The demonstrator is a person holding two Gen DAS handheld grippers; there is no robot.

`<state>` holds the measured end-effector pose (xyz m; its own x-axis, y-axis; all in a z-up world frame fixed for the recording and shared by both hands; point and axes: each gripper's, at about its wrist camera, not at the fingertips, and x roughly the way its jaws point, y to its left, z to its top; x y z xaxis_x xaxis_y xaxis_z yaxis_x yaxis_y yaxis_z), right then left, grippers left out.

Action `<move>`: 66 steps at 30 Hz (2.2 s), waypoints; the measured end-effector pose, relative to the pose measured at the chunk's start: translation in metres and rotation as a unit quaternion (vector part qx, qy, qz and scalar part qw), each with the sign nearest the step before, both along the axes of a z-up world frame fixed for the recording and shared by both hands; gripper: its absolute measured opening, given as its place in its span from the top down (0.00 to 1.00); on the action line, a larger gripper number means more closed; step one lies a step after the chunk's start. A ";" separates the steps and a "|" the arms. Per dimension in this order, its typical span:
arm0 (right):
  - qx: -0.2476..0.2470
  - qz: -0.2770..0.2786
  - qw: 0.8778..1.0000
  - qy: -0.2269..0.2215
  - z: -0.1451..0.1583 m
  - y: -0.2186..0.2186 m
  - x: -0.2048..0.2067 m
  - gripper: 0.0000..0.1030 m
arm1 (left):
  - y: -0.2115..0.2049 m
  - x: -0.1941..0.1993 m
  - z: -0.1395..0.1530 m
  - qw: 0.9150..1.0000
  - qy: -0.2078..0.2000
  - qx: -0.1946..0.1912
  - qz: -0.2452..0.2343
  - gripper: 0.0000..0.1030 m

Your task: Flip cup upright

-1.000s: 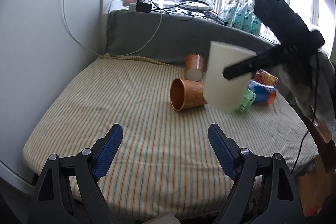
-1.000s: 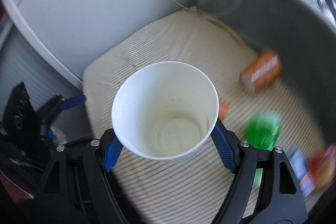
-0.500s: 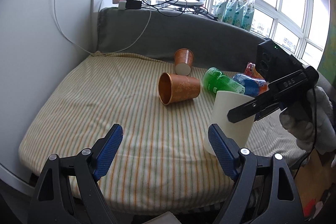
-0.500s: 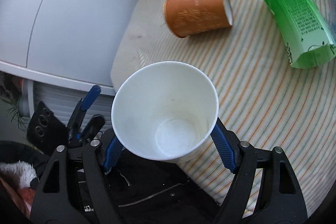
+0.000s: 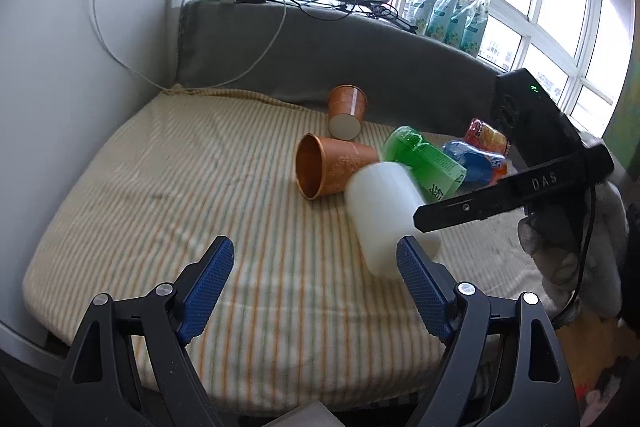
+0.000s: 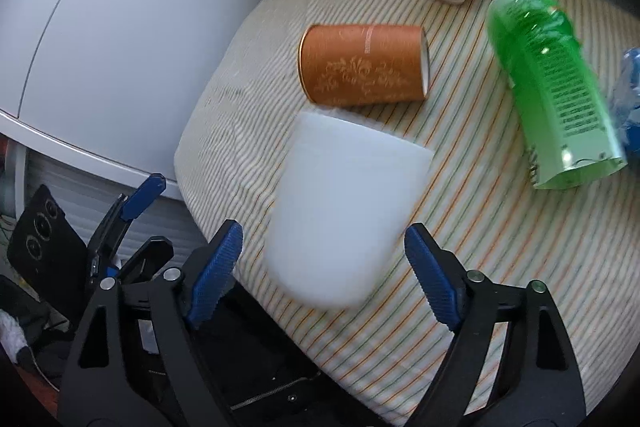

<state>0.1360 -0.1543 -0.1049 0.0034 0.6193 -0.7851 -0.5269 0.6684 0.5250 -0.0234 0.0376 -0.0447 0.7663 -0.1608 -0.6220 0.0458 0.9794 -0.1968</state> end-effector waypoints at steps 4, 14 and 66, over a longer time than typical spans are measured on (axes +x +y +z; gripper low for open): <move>0.001 -0.028 0.998 -0.047 0.013 -0.019 -0.013 0.17 | -0.003 0.018 0.000 0.999 0.028 -0.030 -0.028 0.19; -0.024 -0.145 0.974 -0.175 0.042 -0.087 -0.067 0.14 | -0.014 0.082 -0.002 0.979 0.124 -0.142 -0.081 0.19; 0.022 -0.281 0.946 -0.163 0.027 -0.161 -0.088 0.13 | -0.085 0.122 -0.011 0.989 0.082 -0.020 -0.118 0.30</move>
